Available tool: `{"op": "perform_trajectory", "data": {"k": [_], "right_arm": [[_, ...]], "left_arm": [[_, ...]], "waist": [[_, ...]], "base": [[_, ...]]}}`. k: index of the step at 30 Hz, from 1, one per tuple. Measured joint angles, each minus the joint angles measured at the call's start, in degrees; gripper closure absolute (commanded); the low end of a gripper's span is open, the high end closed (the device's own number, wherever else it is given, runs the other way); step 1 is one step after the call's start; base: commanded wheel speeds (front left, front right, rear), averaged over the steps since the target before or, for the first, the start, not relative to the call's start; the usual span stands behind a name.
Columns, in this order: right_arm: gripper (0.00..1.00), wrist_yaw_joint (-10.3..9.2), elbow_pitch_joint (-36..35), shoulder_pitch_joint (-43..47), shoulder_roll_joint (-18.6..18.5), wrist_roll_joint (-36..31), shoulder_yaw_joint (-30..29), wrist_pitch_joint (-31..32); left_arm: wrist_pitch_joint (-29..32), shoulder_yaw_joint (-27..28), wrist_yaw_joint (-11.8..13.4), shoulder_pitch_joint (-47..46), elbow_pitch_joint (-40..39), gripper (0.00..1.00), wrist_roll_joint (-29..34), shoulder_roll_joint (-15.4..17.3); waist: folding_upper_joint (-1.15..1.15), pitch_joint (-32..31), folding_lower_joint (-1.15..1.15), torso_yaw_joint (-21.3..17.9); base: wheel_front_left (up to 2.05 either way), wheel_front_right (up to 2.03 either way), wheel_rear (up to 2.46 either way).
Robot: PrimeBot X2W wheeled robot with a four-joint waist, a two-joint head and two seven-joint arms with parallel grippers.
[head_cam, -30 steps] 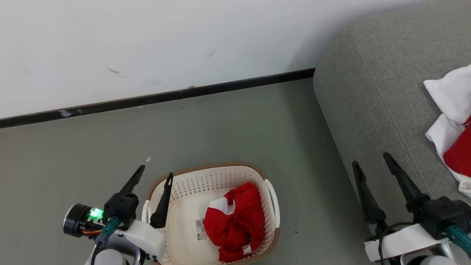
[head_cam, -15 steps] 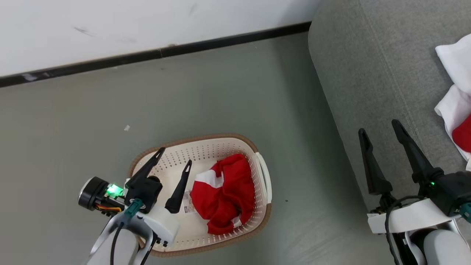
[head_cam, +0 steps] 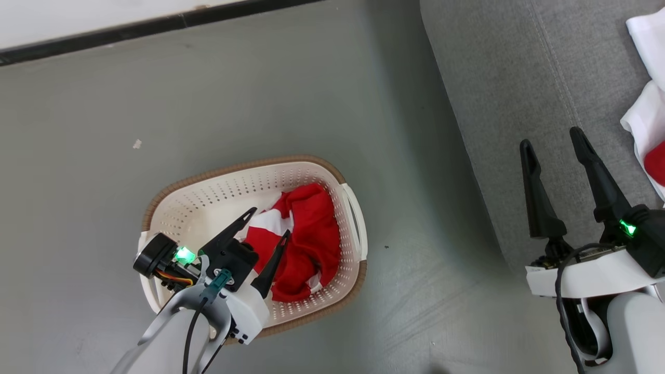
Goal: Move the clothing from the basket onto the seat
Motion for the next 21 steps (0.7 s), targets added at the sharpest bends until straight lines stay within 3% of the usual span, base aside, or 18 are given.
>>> {"op": "perform_trajectory", "data": {"k": [21], "right_arm": [[0.00, 0.00, 0.7, -6.4, 0.0, 3.0, 1.5, -0.6]], "left_arm": [[1.9, -2.4, -2.0, -6.4, 11.4, 0.00, 3.0, 0.4]], "waist": [[0.00, 9.2, 0.00, -5.4]], "base": [[0.00, 0.00, 0.00]]}}
